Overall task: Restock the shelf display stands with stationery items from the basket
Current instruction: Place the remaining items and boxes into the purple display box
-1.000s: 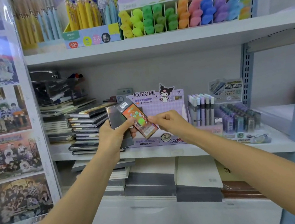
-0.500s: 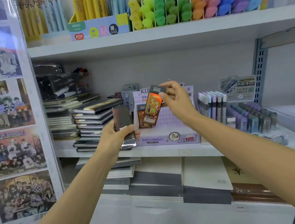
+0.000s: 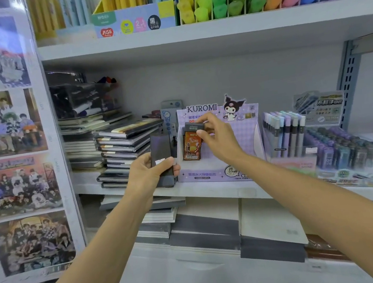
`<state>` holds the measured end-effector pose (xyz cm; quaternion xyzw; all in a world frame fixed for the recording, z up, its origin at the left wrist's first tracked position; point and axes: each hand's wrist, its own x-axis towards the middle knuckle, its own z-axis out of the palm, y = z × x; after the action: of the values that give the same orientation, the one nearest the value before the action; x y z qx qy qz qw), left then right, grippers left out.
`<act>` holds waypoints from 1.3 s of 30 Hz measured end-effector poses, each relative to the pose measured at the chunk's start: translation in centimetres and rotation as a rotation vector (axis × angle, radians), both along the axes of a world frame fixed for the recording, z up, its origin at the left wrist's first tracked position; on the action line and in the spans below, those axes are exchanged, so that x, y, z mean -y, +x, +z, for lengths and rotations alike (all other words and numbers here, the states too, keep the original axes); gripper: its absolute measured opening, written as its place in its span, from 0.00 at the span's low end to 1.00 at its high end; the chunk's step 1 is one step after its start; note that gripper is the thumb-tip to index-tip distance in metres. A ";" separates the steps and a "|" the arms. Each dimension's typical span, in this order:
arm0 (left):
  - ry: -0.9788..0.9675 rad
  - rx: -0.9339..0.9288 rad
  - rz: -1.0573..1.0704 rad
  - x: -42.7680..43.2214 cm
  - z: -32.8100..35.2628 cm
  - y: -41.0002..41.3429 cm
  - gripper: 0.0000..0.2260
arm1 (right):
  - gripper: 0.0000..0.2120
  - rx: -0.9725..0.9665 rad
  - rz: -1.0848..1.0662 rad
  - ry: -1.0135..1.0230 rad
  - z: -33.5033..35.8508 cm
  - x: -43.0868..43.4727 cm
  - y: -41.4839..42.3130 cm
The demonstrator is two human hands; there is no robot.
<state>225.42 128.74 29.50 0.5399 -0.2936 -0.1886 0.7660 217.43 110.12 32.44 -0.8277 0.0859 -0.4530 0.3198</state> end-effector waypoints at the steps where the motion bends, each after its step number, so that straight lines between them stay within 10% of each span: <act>1: 0.000 -0.005 -0.001 0.0 -0.1 0.1 0.10 | 0.07 -0.020 0.006 -0.013 0.2 0.2 0.0; 21: 0.031 0.014 -0.045 0.4 -0.6 -0.2 0.09 | 0.12 -0.096 -0.180 -0.287 -0.4 0.6 0.9; 26: 0.043 0.008 -0.060 0.4 -0.2 -0.6 0.12 | 0.15 -0.180 -0.165 -0.227 1.3 0.1 -0.4; 33: 0.088 0.076 -0.090 0.1 0.7 -1.7 0.17 | 0.15 -0.113 0.373 0.251 1.3 -3.1 -2.2; 39: 0.187 0.083 -0.028 -0.1 1.5 -2.5 0.13 | 0.17 0.039 0.280 0.355 0.9 -2.5 -3.6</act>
<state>222.92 128.80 30.96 0.6121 -0.3139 -0.2031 0.6968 213.79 112.62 33.32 -0.7533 0.0423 -0.3979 0.5220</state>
